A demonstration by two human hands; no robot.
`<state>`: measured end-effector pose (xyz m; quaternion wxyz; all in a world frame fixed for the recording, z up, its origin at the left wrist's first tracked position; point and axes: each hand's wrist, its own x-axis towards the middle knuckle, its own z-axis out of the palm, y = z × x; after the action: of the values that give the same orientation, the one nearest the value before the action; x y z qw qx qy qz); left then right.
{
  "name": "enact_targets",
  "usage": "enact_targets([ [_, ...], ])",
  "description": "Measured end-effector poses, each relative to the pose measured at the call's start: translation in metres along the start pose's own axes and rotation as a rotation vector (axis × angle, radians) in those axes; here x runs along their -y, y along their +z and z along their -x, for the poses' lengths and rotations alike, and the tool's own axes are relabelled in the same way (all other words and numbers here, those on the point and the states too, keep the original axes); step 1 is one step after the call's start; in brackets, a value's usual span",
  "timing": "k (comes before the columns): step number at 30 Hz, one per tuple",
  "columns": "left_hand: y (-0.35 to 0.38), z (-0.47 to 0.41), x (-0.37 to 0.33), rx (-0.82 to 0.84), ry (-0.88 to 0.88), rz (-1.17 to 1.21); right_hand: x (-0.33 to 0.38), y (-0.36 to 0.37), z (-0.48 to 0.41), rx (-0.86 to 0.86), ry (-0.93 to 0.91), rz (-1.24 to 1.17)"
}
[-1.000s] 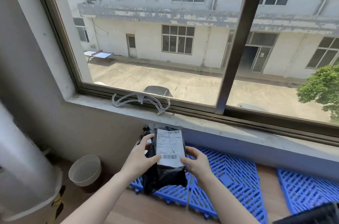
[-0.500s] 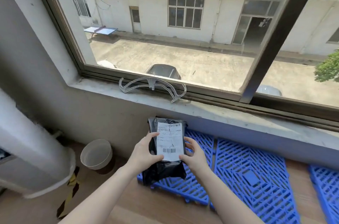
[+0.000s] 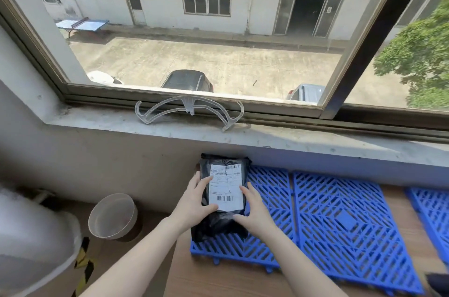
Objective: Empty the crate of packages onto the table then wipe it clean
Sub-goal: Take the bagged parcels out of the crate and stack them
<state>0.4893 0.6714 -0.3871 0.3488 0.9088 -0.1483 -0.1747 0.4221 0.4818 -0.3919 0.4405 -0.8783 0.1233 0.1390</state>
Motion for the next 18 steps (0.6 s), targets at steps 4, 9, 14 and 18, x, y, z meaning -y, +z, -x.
enact_targets([
  [4, 0.002, 0.003, 0.018, -0.171, 0.126, -0.246, -0.001, 0.007, 0.007, -0.164, -0.068, 0.232],
  [9, 0.009, 0.0, 0.028, 0.058, 0.136, -0.356, -0.001, 0.022, 0.01, -0.009, -0.063, 0.337],
  [14, 0.011, -0.018, 0.035, 0.201, 0.078, -0.451, -0.002, 0.026, -0.006, 0.07, 0.002, 0.422],
  [18, 0.013, -0.034, 0.033, 0.211, 0.079, -0.525, -0.003, 0.022, -0.022, 0.089, 0.042, 0.453],
])
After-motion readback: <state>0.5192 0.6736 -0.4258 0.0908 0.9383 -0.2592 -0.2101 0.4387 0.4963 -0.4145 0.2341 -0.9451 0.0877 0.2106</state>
